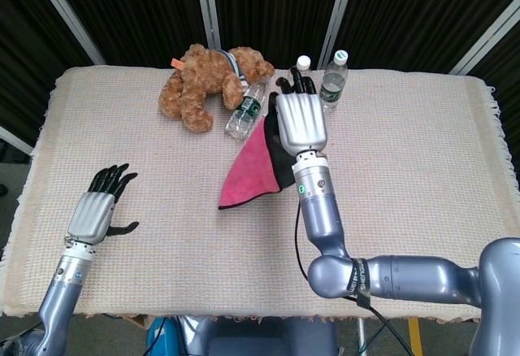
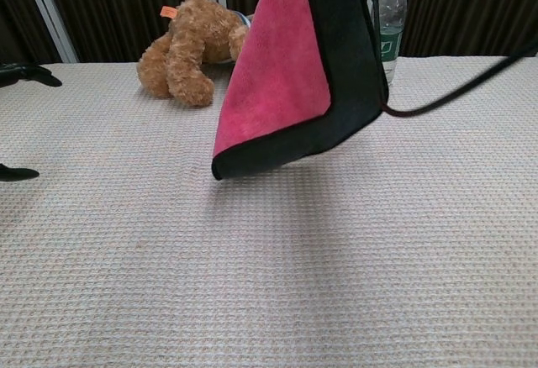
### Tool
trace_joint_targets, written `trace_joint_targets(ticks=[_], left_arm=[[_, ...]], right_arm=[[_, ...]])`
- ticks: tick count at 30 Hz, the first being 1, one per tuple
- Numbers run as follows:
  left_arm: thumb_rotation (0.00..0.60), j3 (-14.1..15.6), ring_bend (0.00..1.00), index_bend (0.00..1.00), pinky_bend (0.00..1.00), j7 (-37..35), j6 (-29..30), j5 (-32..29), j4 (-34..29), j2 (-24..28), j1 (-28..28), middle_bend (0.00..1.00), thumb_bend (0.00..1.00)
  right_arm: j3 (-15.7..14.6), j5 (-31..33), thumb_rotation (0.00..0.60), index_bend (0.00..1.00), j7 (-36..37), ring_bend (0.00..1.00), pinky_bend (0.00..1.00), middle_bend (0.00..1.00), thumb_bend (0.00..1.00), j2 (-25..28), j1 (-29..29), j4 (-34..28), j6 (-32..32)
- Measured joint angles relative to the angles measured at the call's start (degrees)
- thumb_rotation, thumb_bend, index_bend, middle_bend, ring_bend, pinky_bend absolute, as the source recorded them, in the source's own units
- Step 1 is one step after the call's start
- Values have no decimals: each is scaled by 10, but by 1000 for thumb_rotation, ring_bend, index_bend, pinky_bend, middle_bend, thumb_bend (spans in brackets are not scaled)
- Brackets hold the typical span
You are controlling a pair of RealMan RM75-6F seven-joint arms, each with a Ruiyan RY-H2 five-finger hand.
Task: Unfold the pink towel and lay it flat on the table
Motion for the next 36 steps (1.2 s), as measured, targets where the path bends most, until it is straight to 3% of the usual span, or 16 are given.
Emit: trace_joint_targets(ticks=[5, 16, 26, 36], left_arm=[[600, -6, 0, 142, 0, -1, -7, 5, 5, -10, -17, 40, 31], [600, -1, 0, 147, 0, 4, -10, 15, 7, -31, -33, 42, 32], [600, 2, 0, 150, 0, 2, -4, 17, 2, -34, -39, 44, 32], [600, 7, 0, 151, 0, -3, 4, 16, 0, -31, -39, 45, 32]], right_arm=[[27, 24, 600, 621, -25, 80, 143, 253, 531, -15, 29, 24, 53], [34, 34, 600, 621, -66, 90, 144, 256, 531, -21, 46, 56, 117], [36, 18, 600, 621, -121, 91, 144, 260, 531, 14, 38, -13, 209], [35, 47, 600, 638, -219, 93, 143, 266, 531, 12, 59, -31, 265]])
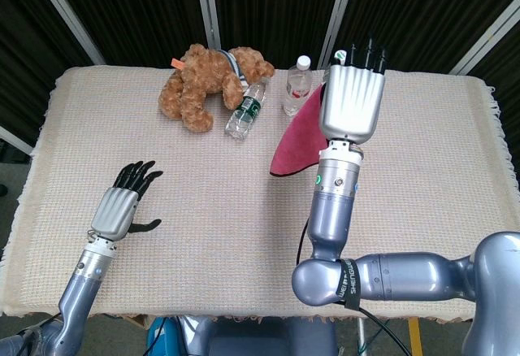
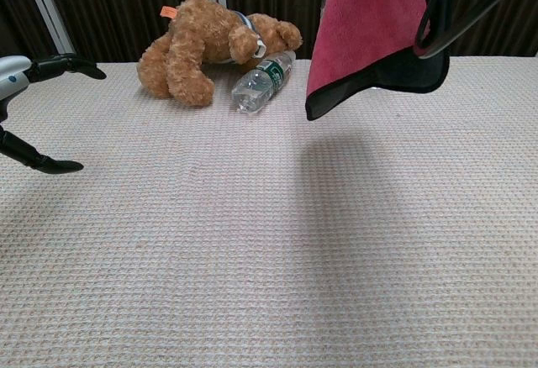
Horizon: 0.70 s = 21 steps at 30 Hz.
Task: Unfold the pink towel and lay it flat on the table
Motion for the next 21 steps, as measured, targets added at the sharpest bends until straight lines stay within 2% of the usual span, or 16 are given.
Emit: trace_joint_targets(ticks=[9, 21], left_arm=[[600, -4, 0, 150, 0, -3, -5, -8, 12, -8, -9, 44, 32], [600, -33, 0, 143, 0, -14, -6, -10, 55, -73, -50, 44, 32]], right_arm=[[25, 89, 600, 655, -46, 93, 172, 267, 531, -33, 20, 11, 10], [48, 87, 600, 655, -13, 93, 185, 266, 530, -44, 26, -5, 1]])
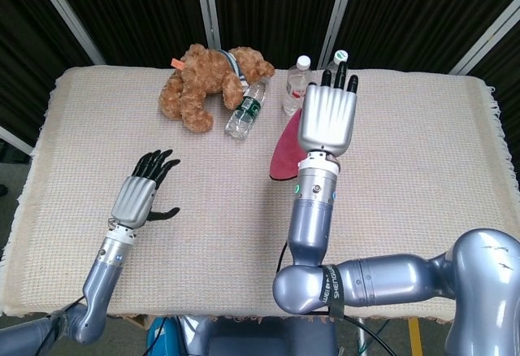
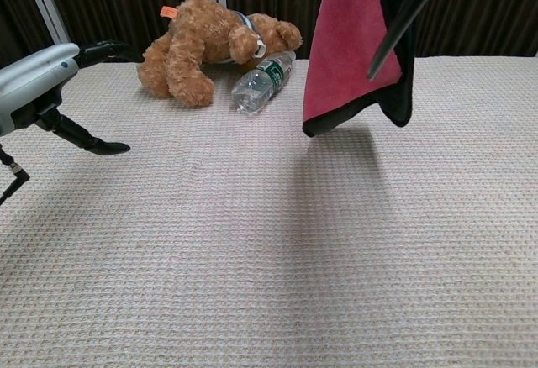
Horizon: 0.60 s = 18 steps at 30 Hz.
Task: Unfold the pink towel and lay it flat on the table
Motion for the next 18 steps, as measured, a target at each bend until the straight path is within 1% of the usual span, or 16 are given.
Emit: trace_joint_targets(ticks=[3, 7, 9, 16, 18], left_arm=[[600, 1, 0, 143, 0, 0, 4, 1, -2, -5, -1, 44, 32], [600, 5, 0, 143, 0, 0, 8, 1, -4, -5, 0, 44, 32], [600, 5, 0, 143, 0, 0, 9, 0, -4, -5, 0, 44, 32], [600, 4, 0, 143, 0, -4, 14, -3, -3, -4, 0, 44, 33], [600, 5, 0, 143, 0, -4, 15, -4, -3, -5, 0, 44, 33]], right_arm=[[19, 12, 600, 655, 30, 93, 188, 266, 531, -7, -8, -6, -12], [62, 46, 600, 655, 96, 93, 188, 266, 531, -18, -29, -15, -45], [76, 57, 600, 655, 126, 93, 188, 266, 531, -22, -39, -16, -60], [129, 79, 600, 656, 243, 93, 189, 266, 531, -39, -70, -11, -106], [139, 81, 600, 655, 265, 93, 189, 267, 531, -39, -76, -8, -117]])
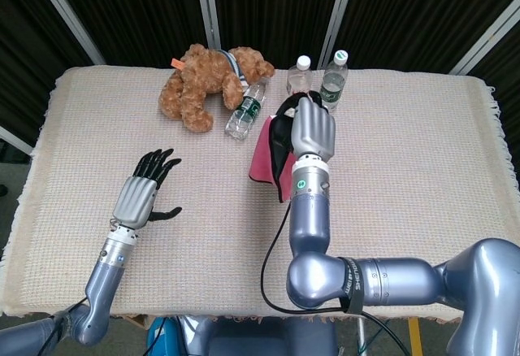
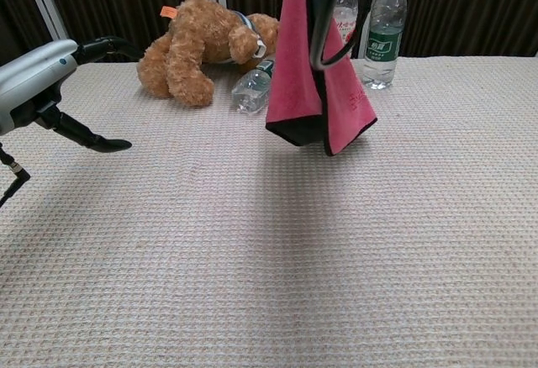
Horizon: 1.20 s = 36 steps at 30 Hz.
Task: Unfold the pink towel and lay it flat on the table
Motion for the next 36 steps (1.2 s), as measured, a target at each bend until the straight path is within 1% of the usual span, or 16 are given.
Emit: trace_joint_targets(ticks=[7, 11, 17, 20, 24, 27, 31, 36], left_arm=[[600, 2, 0, 142, 0, 4, 2, 3, 4, -6, -4, 43, 32], [600, -4, 0, 129, 0, 3, 2, 3, 16, -16, -11, 42, 32], [600, -27, 0, 82, 0, -11, 7, 11, 65, -55, -37, 25, 33], [600, -42, 0, 65, 0, -25, 13, 18, 103, -83, -57, 22, 33], [600, -64, 0, 57, 0, -50, 15, 27, 153, -124, -96, 18, 33], [600, -75, 0, 41, 0, -57, 15, 33, 175, -145, -121, 6, 33], [600, -82, 0, 6, 0, -60, 15, 37, 194, -165, -140, 0, 34], [600, -79, 0, 0, 0, -66, 17, 41, 226, -185, -152, 0, 36]], right_arm=[[4, -31, 600, 655, 67, 93, 189, 266, 531, -1, -14, 7, -17], [6, -27, 600, 655, 71, 93, 189, 266, 531, 9, -16, -3, -17], [11, -14, 600, 655, 79, 93, 189, 266, 531, 16, -18, -13, -14], [12, -5, 600, 655, 83, 93, 189, 266, 531, 19, -19, -15, -16], [11, -1, 600, 655, 87, 93, 190, 266, 531, 24, -18, -16, -16], [13, 2, 600, 655, 93, 93, 192, 266, 531, 26, -16, -18, -15], [17, 8, 600, 655, 100, 93, 194, 266, 531, 28, -11, -22, -11], [19, 14, 600, 655, 105, 93, 201, 266, 531, 34, -7, -27, -7]])
